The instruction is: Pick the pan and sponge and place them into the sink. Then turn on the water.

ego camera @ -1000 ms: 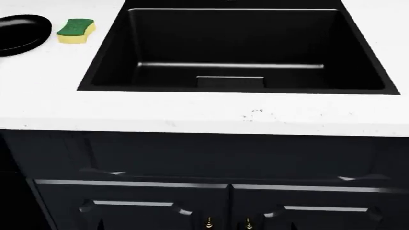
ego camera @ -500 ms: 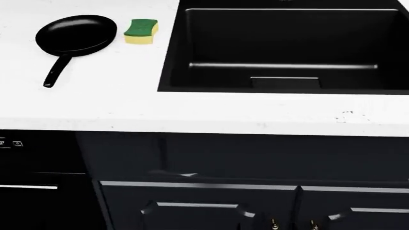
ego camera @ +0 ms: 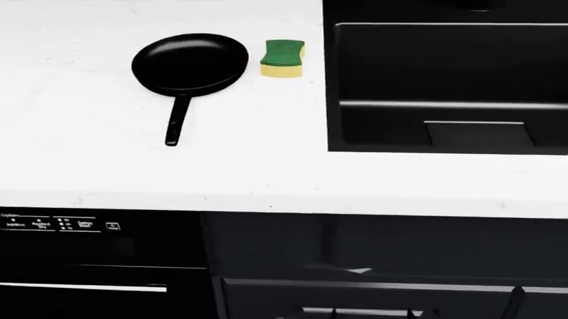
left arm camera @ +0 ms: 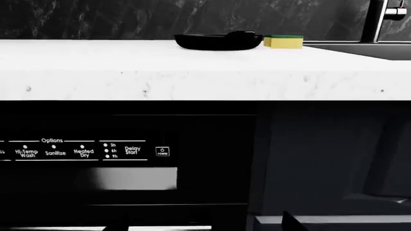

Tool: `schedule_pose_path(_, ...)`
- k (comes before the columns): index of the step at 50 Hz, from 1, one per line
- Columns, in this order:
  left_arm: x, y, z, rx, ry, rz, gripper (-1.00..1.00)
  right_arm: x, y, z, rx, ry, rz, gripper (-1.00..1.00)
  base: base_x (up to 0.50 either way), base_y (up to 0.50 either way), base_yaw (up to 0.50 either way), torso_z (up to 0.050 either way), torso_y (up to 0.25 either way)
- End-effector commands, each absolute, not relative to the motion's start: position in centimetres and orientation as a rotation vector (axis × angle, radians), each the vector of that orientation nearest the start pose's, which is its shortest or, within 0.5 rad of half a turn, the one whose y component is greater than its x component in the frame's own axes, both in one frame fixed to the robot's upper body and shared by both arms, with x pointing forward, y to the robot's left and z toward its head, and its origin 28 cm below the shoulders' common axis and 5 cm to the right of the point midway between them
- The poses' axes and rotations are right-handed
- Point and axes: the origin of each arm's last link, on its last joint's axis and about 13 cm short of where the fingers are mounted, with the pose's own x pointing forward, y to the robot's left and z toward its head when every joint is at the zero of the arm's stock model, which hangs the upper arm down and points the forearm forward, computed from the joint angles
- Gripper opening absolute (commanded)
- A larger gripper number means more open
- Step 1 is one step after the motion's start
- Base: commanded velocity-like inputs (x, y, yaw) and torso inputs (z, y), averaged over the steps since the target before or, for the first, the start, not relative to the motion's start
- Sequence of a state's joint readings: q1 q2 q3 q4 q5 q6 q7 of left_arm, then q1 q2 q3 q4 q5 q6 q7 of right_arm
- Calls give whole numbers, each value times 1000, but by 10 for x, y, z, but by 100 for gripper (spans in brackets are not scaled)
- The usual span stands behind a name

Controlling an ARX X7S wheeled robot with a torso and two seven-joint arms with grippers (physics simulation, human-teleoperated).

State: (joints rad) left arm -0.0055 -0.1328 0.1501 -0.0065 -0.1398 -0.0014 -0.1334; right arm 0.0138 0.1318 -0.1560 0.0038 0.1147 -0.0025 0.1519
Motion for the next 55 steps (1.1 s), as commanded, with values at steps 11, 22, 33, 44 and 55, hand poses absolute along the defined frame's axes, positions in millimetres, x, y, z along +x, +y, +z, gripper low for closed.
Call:
schedule_pose_path(11,209,205,12,-8,15,-18,100,211,-98,13,0,-8,-18,100,4,82,0,0,0)
schedule_pose_path(22,211,206,13,-2,3,15,100,210,-98,13,-6,-10,-18,100,0,0,0,0,0)
schedule_pose_path(33,211,206,13,6,9,6,100,210,-98,14,7,-14,-17,100,0,0,0,0,0)
schedule_pose_path(44,209,208,13,-6,-4,-3,100,210,-98,14,8,-14,-19,100,0,0,0,43,0)
schedule_pose_path(55,206,221,9,-1,0,-7,100,211,-98,14,8,-9,-20,100,0,0,0,50,0)
